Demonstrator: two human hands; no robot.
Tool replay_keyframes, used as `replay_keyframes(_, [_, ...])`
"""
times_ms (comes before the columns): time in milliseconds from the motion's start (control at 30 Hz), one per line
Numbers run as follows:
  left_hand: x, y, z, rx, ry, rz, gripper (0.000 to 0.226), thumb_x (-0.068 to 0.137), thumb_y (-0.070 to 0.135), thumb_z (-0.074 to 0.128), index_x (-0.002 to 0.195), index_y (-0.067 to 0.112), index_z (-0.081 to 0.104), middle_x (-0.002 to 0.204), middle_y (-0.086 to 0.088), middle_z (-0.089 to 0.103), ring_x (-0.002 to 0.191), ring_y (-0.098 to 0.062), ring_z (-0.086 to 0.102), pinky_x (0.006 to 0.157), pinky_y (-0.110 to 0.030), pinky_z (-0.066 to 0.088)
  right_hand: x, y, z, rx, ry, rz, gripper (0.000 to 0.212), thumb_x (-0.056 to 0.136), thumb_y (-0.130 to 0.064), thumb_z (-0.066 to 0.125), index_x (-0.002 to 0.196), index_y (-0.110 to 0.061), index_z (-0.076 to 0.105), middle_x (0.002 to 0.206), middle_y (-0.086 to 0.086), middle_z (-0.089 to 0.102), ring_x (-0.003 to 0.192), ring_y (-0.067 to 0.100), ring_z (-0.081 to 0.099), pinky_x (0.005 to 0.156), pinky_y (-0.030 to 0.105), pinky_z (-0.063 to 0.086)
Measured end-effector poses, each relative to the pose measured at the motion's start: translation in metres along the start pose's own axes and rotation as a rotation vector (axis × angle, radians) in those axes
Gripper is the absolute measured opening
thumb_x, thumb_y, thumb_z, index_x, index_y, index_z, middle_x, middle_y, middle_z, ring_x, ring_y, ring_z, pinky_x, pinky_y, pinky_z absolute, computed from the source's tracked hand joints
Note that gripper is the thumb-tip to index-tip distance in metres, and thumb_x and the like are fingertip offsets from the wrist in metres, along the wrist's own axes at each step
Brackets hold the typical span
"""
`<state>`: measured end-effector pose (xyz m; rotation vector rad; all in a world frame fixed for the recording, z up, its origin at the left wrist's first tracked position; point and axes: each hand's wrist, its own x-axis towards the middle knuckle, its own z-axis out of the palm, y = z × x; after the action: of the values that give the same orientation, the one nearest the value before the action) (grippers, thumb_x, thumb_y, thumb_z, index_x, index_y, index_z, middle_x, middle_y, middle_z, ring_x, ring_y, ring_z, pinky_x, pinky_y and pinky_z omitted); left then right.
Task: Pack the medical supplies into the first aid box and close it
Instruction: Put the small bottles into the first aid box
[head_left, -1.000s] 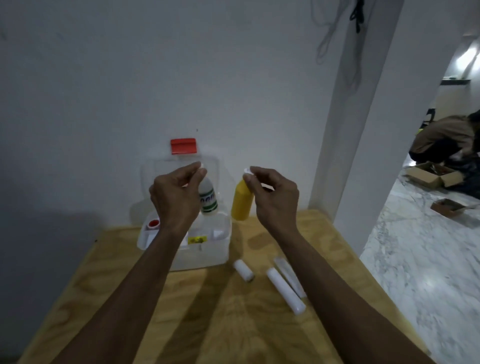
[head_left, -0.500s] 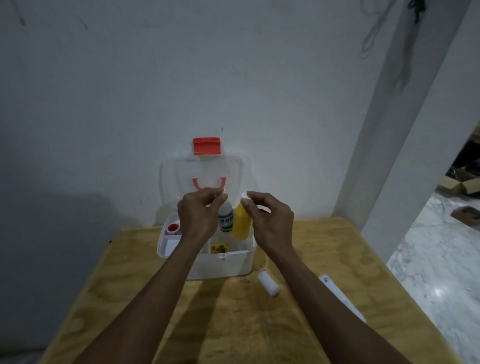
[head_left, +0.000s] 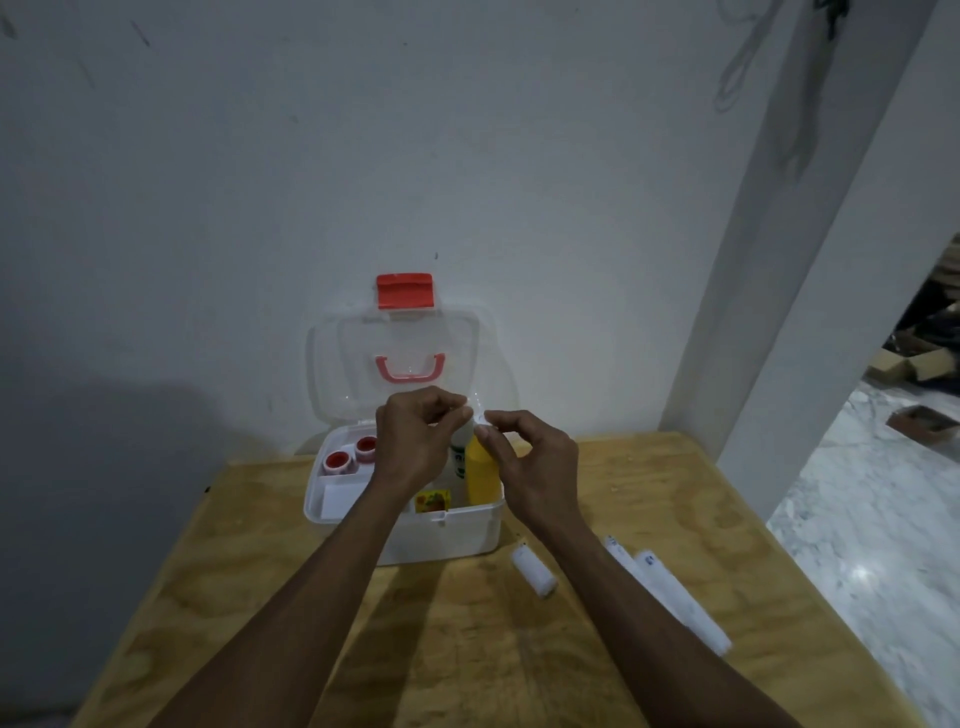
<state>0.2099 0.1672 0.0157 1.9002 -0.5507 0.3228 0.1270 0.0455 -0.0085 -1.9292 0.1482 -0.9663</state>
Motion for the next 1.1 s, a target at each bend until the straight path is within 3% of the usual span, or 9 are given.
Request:
replay_keyframes(167, [0.000,-0.007,0.002,0.004,-0.069,0.017,0.013,0.081,0.013,0.075,0.093,0.010,0.076,0.088,-0.001,0.076,0.079,-0.002,0.069,0.076,-0.017,0.055,-0.003,0.006,0.000,-0.020,-0.033,-0.016,0.013,0.086,-0.025,0.074,0.098,-0.020,0.076,0.094,-0.011,0.074,0.090,0.000,0.066,0.082,0.021,0.052])
replay_keyframes(400, [0.002,-0.006,-0.005,0.069,-0.181,0.051,0.015,0.082,0.013,0.074,0.097,0.010,0.077,0.094,-0.004,0.076,0.078,0.001,0.065,0.071,-0.004,0.047,-0.007,0.014,-0.001,-0.050,-0.093,-0.022,0.009,0.086,-0.026,0.074,0.093,-0.022,0.076,0.090,-0.016,0.073,0.086,0.001,0.066,0.080,0.028,0.055])
replay_keyframes(467, [0.002,-0.004,-0.008,0.119,-0.222,0.077,0.019,0.085,0.013,0.071,0.103,0.011,0.076,0.102,-0.003,0.075,0.083,-0.001,0.064,0.075,-0.003,0.044,-0.006,0.015,-0.001,-0.062,-0.106,-0.035,0.009,0.084,-0.023,0.075,0.093,-0.022,0.077,0.090,-0.014,0.072,0.086,0.004,0.066,0.080,0.031,0.055])
replay_keyframes(600, [0.003,0.000,-0.011,0.194,-0.269,0.101,0.022,0.089,0.010,0.066,0.109,0.012,0.074,0.111,-0.004,0.073,0.097,-0.009,0.066,0.089,-0.019,0.048,-0.004,0.016,-0.003,-0.087,-0.135,-0.071,0.013,0.083,-0.021,0.077,0.096,-0.018,0.077,0.094,-0.002,0.076,0.088,0.012,0.067,0.082,0.036,0.055])
replay_keyframes(700, [0.004,0.001,-0.012,0.251,-0.306,0.107,0.025,0.091,0.006,0.061,0.113,0.012,0.072,0.118,-0.005,0.070,0.108,-0.017,0.066,0.091,-0.018,0.044,-0.003,0.016,-0.004,-0.070,-0.179,-0.060,0.012,0.084,-0.023,0.076,0.095,-0.020,0.077,0.095,-0.003,0.076,0.089,0.015,0.067,0.081,0.038,0.054])
replay_keyframes(867, [0.000,0.005,-0.011,0.271,-0.311,0.121,0.026,0.093,0.005,0.059,0.114,0.012,0.072,0.121,-0.006,0.069,0.111,-0.020,0.065,0.092,-0.021,0.045,-0.004,0.016,-0.011,-0.087,-0.239,-0.021,0.013,0.086,-0.027,0.074,0.098,-0.024,0.076,0.101,-0.005,0.075,0.095,0.011,0.066,0.083,0.030,0.051])
replay_keyframes(1000, [-0.005,0.006,-0.012,0.301,-0.310,0.111,0.027,0.093,0.005,0.058,0.116,0.013,0.071,0.124,-0.006,0.067,0.115,-0.022,0.063,0.094,-0.025,0.045,-0.002,0.010,-0.017,-0.117,-0.263,-0.014,0.016,0.087,-0.028,0.072,0.101,-0.023,0.077,0.105,-0.004,0.075,0.098,0.011,0.065,0.083,0.016,0.046])
replay_keyframes(1100, [-0.008,0.009,-0.014,0.299,-0.319,0.121,0.028,0.093,0.006,0.058,0.118,0.014,0.069,0.126,-0.006,0.066,0.117,-0.022,0.061,0.095,-0.024,0.044,-0.002,0.004,-0.025,-0.142,-0.257,-0.037,0.017,0.087,-0.027,0.073,0.101,-0.020,0.077,0.103,-0.004,0.075,0.097,0.012,0.067,0.086,0.024,0.050])
